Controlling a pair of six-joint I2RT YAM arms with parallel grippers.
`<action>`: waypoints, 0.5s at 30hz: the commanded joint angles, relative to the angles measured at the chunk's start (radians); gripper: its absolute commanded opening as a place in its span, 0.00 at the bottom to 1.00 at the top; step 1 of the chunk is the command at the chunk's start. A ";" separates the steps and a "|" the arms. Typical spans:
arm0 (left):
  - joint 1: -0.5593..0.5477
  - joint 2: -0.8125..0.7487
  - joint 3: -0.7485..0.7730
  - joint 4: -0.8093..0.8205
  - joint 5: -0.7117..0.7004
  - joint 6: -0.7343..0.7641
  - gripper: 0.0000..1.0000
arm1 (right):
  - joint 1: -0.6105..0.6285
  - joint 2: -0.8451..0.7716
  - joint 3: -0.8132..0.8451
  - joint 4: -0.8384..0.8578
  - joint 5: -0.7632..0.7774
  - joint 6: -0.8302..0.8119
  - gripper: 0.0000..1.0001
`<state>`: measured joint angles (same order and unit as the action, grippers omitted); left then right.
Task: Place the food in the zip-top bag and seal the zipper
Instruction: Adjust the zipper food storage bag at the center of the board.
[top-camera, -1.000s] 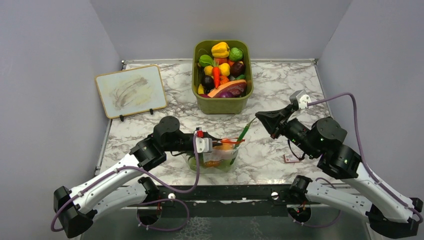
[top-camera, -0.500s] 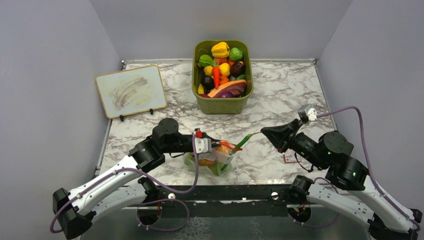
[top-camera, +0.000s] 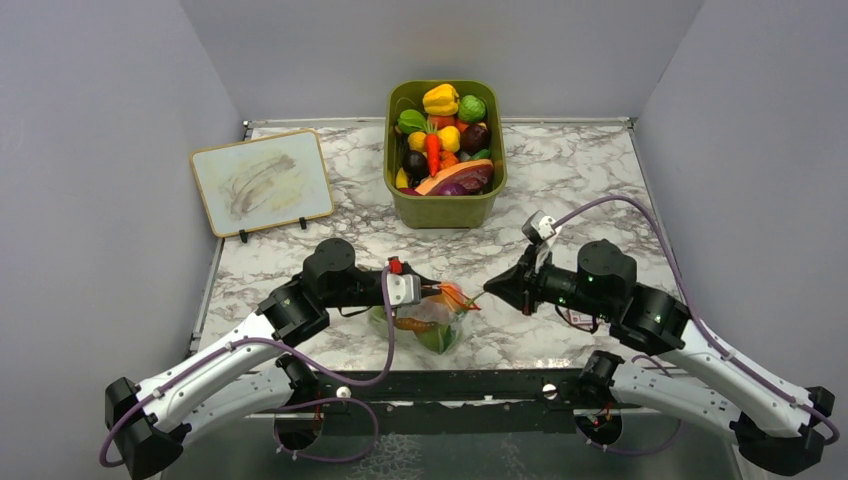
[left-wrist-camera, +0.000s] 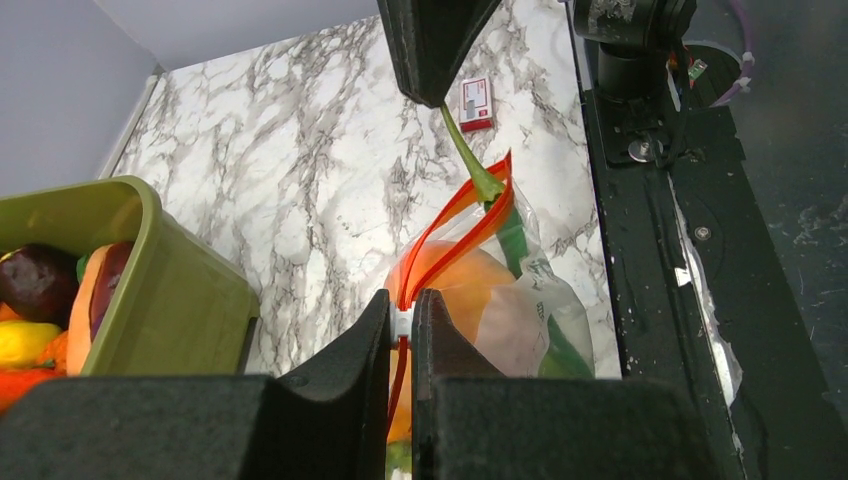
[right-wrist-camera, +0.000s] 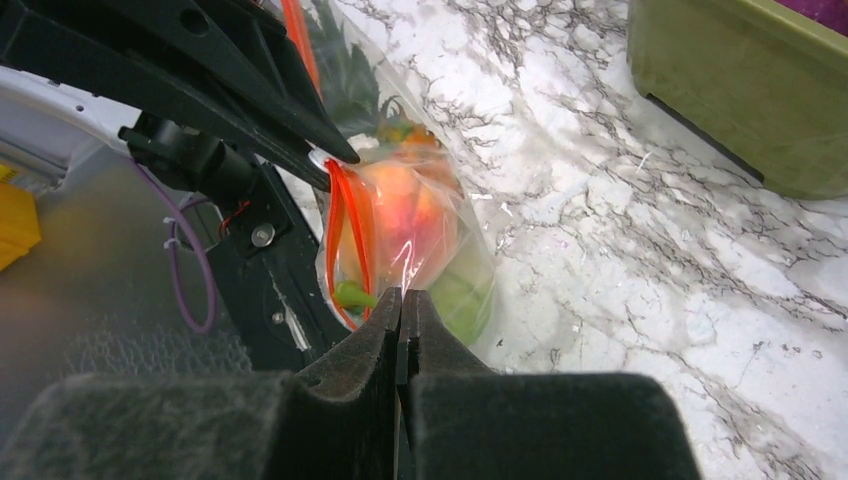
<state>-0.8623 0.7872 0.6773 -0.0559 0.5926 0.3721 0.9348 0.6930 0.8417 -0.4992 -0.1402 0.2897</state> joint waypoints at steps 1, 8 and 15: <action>-0.003 -0.029 0.008 0.074 -0.016 -0.002 0.00 | 0.004 -0.046 0.059 -0.062 0.066 -0.019 0.01; -0.002 -0.035 -0.006 0.084 -0.017 -0.010 0.00 | 0.003 -0.024 0.097 -0.119 0.097 -0.079 0.01; -0.003 -0.028 -0.016 0.107 -0.012 -0.025 0.00 | 0.004 0.127 0.087 -0.015 -0.181 -0.132 0.01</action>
<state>-0.8658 0.7715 0.6628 -0.0280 0.5892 0.3637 0.9348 0.7307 0.9218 -0.5465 -0.1776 0.2054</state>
